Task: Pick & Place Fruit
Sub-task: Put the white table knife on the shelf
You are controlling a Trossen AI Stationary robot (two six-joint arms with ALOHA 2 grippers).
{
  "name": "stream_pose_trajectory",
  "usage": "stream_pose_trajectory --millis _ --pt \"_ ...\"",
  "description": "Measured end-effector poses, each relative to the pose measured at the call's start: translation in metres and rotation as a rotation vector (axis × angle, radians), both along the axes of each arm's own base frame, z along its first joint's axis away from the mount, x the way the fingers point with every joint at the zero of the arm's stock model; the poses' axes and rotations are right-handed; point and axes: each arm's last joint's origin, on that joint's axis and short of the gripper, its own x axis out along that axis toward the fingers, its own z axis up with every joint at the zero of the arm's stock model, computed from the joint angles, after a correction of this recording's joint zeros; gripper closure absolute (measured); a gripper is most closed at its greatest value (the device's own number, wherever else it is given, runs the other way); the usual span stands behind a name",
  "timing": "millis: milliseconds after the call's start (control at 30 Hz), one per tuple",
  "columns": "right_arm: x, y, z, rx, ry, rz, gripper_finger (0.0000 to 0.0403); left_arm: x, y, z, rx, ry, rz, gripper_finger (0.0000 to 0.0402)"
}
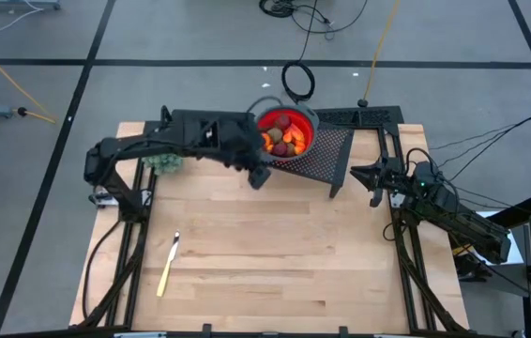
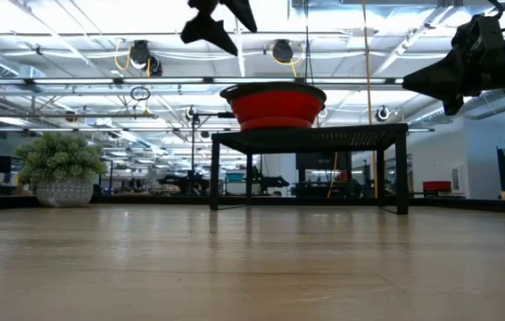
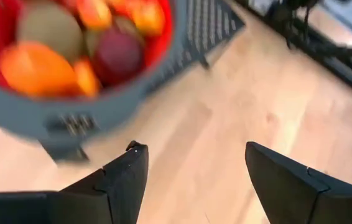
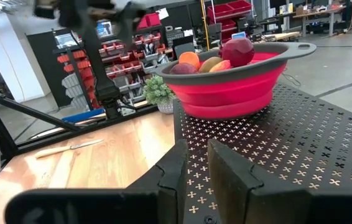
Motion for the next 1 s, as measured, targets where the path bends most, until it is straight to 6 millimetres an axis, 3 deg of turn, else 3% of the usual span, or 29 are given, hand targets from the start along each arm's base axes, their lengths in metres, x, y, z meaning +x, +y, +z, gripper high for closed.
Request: stream_pose_trajectory --millis 300,567,867,1000 --pt "0.000 0.000 0.000 0.000 0.000 0.001 0.0348 -0.006 -0.055 -0.008 -0.141 0.113 0.027 0.0133" --pt "0.000 0.000 -0.004 0.019 0.032 0.001 0.0348 -0.017 -0.095 -0.014 -0.160 0.194 0.166 0.0133" --pt "0.000 0.000 -0.004 0.022 0.037 0.001 0.0348 -0.027 -0.123 -0.016 -0.128 0.214 0.215 0.0133" --pt "0.000 0.000 -0.004 0.022 0.036 0.002 0.0348 -0.034 -0.129 -0.030 -0.115 0.294 0.242 0.0133"
